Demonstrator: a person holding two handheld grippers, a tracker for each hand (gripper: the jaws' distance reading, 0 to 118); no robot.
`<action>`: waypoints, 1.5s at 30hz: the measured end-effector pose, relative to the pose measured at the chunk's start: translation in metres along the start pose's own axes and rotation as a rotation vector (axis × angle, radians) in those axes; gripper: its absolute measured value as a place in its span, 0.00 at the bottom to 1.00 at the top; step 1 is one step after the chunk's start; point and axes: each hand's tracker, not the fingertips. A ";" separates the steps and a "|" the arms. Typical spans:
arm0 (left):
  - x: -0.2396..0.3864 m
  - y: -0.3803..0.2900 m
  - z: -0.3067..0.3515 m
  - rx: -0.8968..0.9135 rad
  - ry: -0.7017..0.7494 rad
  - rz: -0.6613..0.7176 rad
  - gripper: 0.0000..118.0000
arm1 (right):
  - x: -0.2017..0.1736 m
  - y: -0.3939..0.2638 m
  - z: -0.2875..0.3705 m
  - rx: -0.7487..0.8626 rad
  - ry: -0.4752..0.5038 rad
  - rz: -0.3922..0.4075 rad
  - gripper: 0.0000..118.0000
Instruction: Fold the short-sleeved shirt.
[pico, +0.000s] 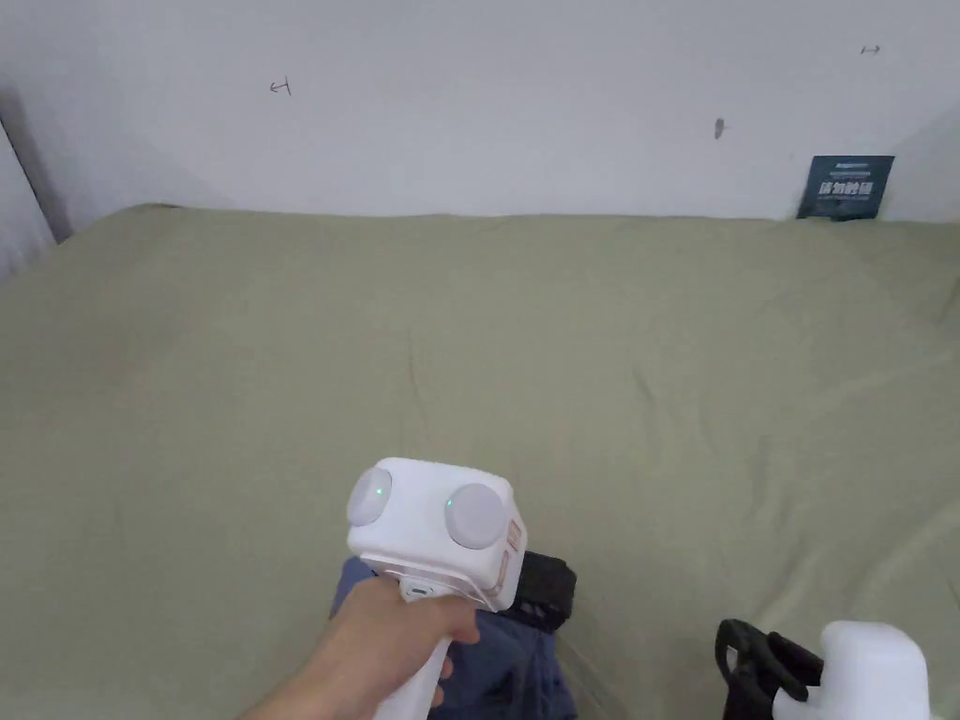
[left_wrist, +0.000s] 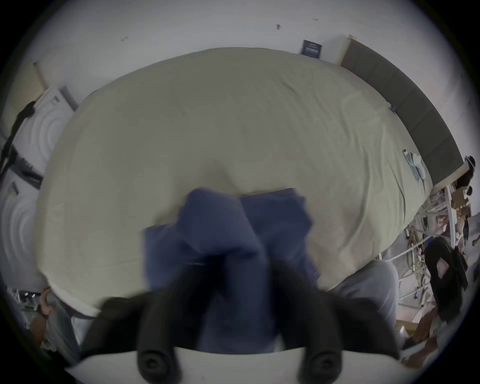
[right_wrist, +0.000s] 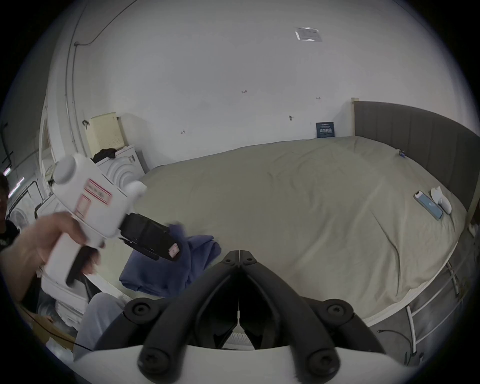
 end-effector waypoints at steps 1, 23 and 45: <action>0.000 0.000 0.003 0.033 -0.048 0.014 0.94 | 0.003 0.000 0.001 -0.001 -0.005 -0.006 0.01; -0.079 -0.022 -0.069 0.052 -0.535 0.201 0.00 | 0.008 -0.005 -0.015 -0.102 -0.034 -0.040 0.01; -0.240 -0.080 0.035 0.183 -0.357 0.304 0.00 | -0.039 -0.017 -0.237 -0.683 0.697 -0.431 0.01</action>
